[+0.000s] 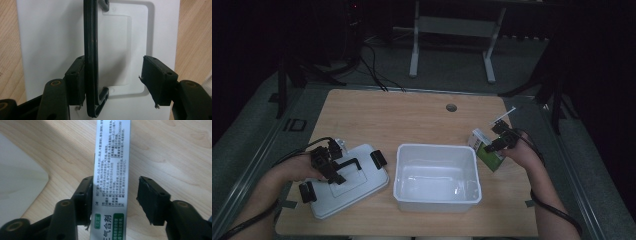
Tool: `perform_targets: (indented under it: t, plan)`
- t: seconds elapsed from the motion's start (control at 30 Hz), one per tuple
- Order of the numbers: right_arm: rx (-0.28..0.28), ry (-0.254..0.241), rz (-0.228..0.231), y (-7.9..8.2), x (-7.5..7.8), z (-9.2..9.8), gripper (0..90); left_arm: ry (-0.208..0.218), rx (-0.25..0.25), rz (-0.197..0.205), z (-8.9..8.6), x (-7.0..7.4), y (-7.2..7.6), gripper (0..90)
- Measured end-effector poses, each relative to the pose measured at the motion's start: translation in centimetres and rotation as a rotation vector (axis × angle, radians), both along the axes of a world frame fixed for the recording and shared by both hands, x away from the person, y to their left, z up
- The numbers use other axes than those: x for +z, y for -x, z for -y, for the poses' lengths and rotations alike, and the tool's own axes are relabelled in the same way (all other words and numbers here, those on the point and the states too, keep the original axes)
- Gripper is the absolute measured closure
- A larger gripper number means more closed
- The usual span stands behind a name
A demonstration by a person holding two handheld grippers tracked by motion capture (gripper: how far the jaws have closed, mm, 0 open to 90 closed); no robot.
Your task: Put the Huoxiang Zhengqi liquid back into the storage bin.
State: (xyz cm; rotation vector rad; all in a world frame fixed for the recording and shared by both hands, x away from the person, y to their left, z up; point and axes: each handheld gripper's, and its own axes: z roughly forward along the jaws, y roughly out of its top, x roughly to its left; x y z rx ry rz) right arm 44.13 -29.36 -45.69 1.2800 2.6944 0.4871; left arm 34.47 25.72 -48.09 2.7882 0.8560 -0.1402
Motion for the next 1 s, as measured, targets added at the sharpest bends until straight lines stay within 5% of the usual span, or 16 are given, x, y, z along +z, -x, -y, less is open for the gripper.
perform_targets:
  t: [0.13,0.17,0.27,1.0]
  plan:
    - [0.022,0.038,-0.036,-0.3,-0.1,-0.6,50.8,0.001,-0.002,0.002,0.1,0.0,0.0,40.0]
    - [0.049,0.091,-0.056,-0.5,-0.3,-1.3,59.2,0.000,-0.006,0.002,0.2,0.0,0.0,40.0]
    - [0.052,0.108,-0.074,-0.7,-0.2,-1.6,60.5,0.000,-0.007,0.000,0.2,-0.1,0.0,40.0]
    - [0.066,0.114,-0.076,-0.3,0.8,-0.9,63.7,0.003,-0.005,0.000,0.2,-0.2,-0.1,40.0]
